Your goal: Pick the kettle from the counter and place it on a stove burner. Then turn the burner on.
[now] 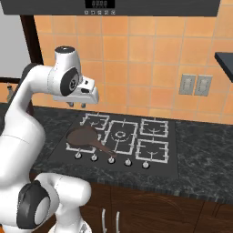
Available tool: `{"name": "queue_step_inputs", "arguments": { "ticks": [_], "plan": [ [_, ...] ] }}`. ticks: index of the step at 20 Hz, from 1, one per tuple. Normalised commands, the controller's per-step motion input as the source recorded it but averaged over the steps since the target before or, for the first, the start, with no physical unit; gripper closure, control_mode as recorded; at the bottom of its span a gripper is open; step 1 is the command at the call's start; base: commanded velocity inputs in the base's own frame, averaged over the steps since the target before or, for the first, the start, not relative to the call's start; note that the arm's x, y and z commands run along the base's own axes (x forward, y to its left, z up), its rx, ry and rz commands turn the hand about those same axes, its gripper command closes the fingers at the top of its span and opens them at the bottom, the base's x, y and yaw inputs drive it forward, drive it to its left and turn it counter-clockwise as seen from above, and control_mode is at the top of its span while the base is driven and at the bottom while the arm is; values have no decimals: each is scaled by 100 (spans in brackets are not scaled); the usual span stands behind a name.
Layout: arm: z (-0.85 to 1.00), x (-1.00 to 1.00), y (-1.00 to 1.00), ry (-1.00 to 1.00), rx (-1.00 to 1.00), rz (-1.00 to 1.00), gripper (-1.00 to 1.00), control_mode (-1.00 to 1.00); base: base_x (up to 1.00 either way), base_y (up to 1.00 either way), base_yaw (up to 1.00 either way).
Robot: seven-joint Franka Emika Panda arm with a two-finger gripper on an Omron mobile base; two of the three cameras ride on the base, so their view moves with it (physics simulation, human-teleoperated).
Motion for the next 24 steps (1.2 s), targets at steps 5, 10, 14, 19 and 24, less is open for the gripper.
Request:
{"name": "queue_step_inputs", "arguments": {
  "ticks": [5,10,14,19,24],
  "plan": [
    [-2,-29,28,0,0,0,-100,-100,0,0,0],
    [-1,-62,100,0,0,7,-100,-100,0,0,0],
    [-14,-55,100,0,0,8,-100,-100,0,0,0],
    [-27,-47,100,0,0,18,-100,-100,0,0,0],
    [-43,-18,100,3,0,21,-100,-100,0,0,0]
  ]
}}
